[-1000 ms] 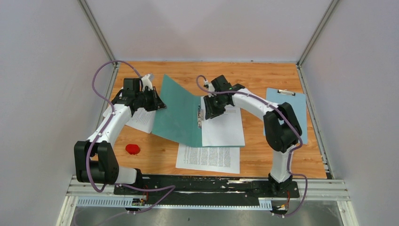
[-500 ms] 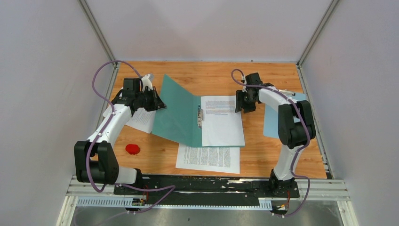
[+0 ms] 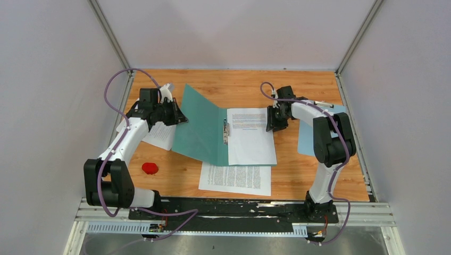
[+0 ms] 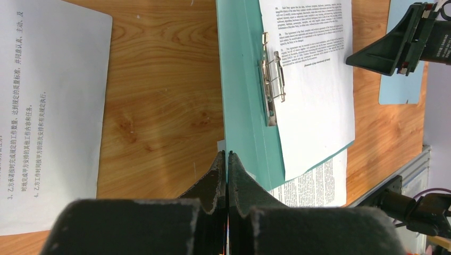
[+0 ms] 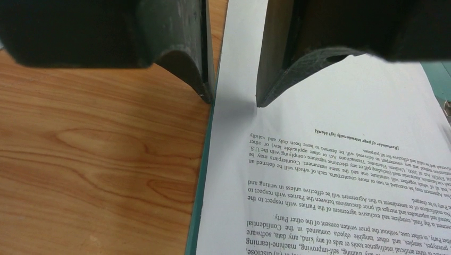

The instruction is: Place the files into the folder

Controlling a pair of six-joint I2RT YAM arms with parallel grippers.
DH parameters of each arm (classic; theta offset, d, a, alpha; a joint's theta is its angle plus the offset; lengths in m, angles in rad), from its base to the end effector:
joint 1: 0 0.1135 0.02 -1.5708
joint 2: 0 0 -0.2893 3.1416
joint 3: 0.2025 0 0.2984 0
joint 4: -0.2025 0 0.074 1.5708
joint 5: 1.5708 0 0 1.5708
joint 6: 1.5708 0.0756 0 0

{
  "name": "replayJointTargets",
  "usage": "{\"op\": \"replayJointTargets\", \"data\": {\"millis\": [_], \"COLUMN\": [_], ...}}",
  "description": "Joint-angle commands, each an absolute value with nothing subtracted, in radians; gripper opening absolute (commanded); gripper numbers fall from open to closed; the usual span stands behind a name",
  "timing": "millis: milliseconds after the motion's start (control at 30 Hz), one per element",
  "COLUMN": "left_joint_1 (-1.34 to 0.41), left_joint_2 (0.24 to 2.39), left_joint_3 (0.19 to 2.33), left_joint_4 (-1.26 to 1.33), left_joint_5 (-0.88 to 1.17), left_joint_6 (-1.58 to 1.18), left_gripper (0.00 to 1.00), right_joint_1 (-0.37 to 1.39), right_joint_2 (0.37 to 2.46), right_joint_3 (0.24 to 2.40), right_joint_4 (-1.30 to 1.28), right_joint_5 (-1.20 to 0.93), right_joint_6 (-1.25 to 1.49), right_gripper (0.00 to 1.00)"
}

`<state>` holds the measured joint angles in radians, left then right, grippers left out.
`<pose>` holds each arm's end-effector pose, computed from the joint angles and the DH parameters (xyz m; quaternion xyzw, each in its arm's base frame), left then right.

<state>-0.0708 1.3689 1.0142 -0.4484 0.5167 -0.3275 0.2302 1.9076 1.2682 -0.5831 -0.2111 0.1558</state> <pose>0.3504 -0.0623 0.2511 -0.0198 0.9013 -0.3038 0.3080 0.4213 0.1150 0.1212 -0.0547 0.9780 0.1349 0.1492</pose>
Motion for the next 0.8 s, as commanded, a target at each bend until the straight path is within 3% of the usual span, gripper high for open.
{"op": "replayJointTargets", "data": {"millis": [0, 300, 467, 767], "left_joint_1": [-0.074, -0.075, -0.077, -0.084], "left_joint_2": [1.356, 1.353, 1.351, 1.339], "left_joint_3": [1.009, 1.006, 1.005, 1.000], "left_joint_4": [-0.437, -0.437, -0.437, -0.408], "left_joint_5": [0.529, 0.529, 0.532, 0.566], "left_joint_6": [-0.311, -0.310, -0.310, -0.319], "left_gripper": [0.00, 0.00, 0.00, 0.00], "right_joint_1": [0.252, 0.263, 0.266, 0.285], "right_joint_2": [1.883, 1.881, 1.857, 1.847], "right_joint_3": [1.250, 1.245, 1.257, 1.261], "right_joint_4": [-0.559, -0.574, -0.602, -0.604], "right_joint_5": [-0.237, -0.231, -0.206, -0.229], "right_joint_6": [0.157, 0.166, 0.162, 0.163], "right_gripper": [0.31, 0.25, 0.30, 0.28]}}
